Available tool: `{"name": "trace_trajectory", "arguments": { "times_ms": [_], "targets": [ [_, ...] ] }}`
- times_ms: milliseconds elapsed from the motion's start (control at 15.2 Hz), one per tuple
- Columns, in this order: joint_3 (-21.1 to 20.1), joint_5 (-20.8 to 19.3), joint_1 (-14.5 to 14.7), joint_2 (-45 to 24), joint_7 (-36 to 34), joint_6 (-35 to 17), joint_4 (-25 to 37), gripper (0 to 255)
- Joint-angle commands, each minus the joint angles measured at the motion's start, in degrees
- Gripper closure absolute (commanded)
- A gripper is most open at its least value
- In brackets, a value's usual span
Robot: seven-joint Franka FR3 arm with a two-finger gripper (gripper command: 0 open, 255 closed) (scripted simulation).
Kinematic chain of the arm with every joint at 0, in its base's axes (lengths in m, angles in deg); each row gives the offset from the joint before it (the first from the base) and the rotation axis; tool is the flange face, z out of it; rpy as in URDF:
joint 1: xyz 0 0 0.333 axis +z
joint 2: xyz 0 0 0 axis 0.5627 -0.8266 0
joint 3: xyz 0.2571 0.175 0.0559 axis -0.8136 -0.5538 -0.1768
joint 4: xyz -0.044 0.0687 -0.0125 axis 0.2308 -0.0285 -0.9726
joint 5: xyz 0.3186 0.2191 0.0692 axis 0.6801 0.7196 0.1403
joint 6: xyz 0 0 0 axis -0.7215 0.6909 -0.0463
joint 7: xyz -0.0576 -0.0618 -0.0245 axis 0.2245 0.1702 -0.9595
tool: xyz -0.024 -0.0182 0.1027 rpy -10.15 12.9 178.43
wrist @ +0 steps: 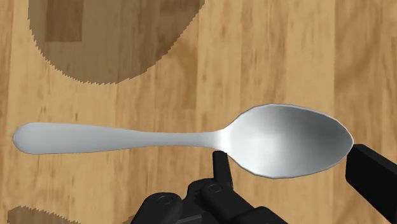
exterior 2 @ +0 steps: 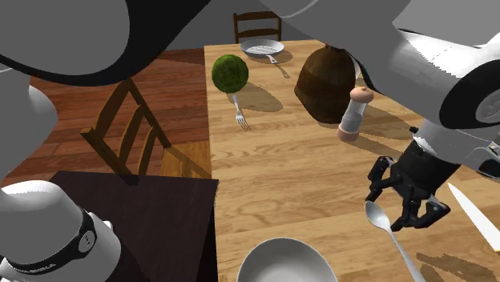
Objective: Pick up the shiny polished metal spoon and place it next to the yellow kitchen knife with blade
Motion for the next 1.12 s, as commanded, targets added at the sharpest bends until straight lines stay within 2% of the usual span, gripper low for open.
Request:
{"name": "trace_trajectory", "arguments": {
  "times_ms": [0, 396, 726, 1056],
  "targets": [
    [0.8, -0.3, -1.4, -1.4, 2.4, 0.8, 2.5, 255],
    [2.8, -1.2, -4.7, -7.1, 9.0, 4.3, 12.7, 255],
    [4.4, -1.7, -6.7, -14.1, 14.5, 9.0, 25.4, 255],
    [4.6, -2.0, -6.7, -15.9, 14.0, 6.6, 24.7, 255]
  ]
}}
